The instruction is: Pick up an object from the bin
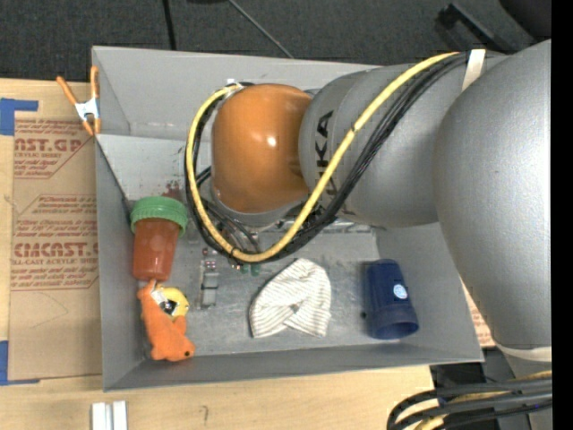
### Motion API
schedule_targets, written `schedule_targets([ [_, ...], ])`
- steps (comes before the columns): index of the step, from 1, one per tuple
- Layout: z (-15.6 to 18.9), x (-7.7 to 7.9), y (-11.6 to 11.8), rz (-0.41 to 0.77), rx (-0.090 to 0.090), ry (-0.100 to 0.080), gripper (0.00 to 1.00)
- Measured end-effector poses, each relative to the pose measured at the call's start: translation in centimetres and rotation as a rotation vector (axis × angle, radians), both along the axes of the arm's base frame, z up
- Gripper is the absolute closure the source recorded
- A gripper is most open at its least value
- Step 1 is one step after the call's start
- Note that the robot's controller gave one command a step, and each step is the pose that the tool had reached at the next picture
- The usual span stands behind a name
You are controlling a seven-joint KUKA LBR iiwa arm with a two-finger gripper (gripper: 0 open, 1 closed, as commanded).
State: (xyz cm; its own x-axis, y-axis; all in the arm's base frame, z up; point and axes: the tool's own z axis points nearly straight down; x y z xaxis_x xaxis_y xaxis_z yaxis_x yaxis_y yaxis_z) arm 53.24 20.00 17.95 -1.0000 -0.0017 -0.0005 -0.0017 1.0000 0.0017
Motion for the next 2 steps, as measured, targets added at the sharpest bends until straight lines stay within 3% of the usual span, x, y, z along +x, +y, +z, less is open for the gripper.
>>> schedule_targets([
  [1,-3.2,-1.2,-1.0,0.085,0.000,-0.006,0.00],
  [2,-6.5,-0.2,-6.9,0.167,0.000,-0.001,0.00],
])
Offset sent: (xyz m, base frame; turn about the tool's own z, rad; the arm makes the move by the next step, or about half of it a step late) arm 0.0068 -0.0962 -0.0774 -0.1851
